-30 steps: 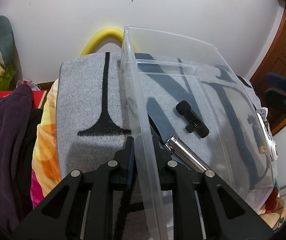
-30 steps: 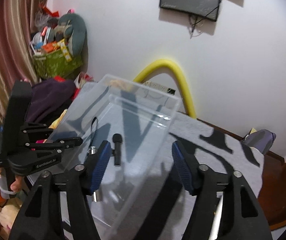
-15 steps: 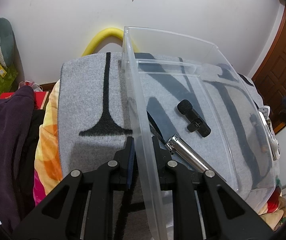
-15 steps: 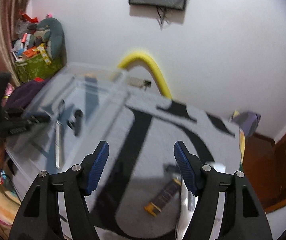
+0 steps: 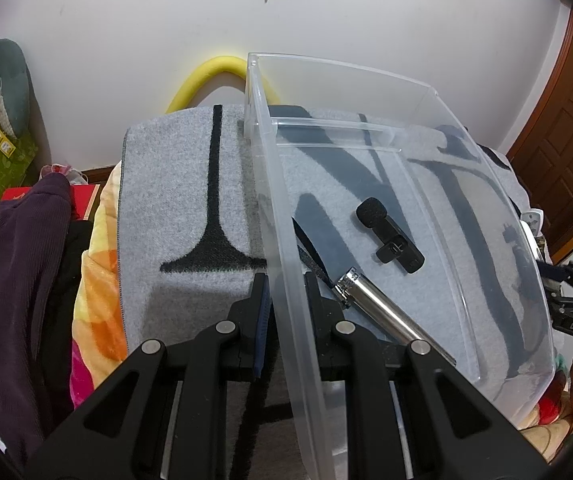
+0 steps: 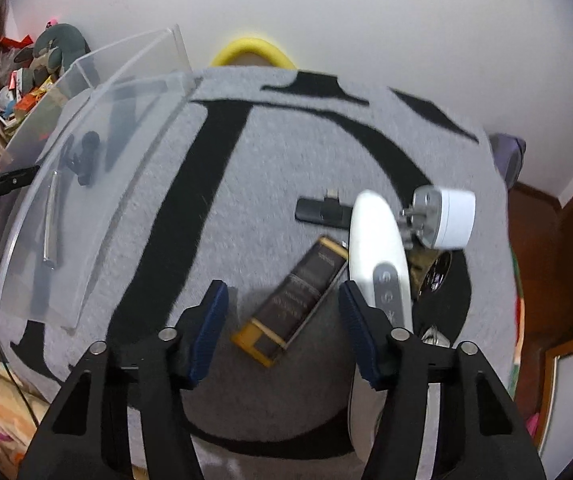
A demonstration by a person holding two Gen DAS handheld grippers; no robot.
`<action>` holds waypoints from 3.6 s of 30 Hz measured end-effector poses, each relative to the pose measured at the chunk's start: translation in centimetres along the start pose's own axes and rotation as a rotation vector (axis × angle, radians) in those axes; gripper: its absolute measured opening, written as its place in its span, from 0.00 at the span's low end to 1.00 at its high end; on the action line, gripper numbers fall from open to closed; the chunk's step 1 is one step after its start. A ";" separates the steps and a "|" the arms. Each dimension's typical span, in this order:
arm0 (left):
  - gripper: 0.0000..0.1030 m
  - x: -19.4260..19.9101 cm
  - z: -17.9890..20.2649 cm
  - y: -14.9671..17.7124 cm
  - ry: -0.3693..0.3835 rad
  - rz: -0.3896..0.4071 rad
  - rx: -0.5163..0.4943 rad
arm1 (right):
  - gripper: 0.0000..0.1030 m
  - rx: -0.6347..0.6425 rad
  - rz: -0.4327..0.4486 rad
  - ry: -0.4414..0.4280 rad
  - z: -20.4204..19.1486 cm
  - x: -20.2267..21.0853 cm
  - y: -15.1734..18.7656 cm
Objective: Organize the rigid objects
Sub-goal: 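Grasp the amber bottle with the right gripper and lift it, then lower the amber bottle into the box and open the right gripper, then grasp the white massager device with the right gripper and lift it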
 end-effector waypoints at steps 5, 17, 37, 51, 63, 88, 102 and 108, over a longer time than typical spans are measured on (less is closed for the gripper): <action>0.15 0.0 0.0 0.0 0.000 0.000 0.001 | 0.33 -0.016 0.008 -0.006 0.0 -0.1 0.0; 0.15 0.0 0.0 0.0 0.000 0.001 0.000 | 0.21 -0.004 0.104 -0.006 -1.2 1.6 -1.9; 0.15 0.0 -0.1 0.1 0.001 0.002 0.001 | 0.21 0.091 0.365 -0.116 -8.2 10.0 -8.7; 0.15 -0.1 -0.1 0.0 0.008 -0.001 0.000 | 0.21 0.281 0.273 -0.162 -17.1 5.4 -7.7; 0.15 -0.3 0.0 0.0 0.011 -0.006 -0.002 | 0.21 0.401 0.229 -0.144 -19.6 4.1 -6.2; 0.15 -0.1 0.1 0.1 -0.010 -0.016 -0.010 | 0.40 0.284 0.279 -0.110 -13.6 7.7 -7.1; 0.15 -0.2 0.1 0.1 -0.025 -0.025 -0.015 | 0.41 0.071 0.213 0.068 -0.1 6.4 -5.9; 0.15 -0.2 0.2 0.1 -0.028 -0.027 -0.018 | 0.41 0.013 0.081 0.125 4.1 2.4 -2.8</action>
Point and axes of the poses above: each gripper's, at about its wrist camera, not at the fingertips, and x roughly against the way its jaws point, z to its right, y to its underside, the point moved 5 cm from there along -x, roughly the way its jaws point, and after that the axes turned 13 degrees about y, right-handed, at the moved point
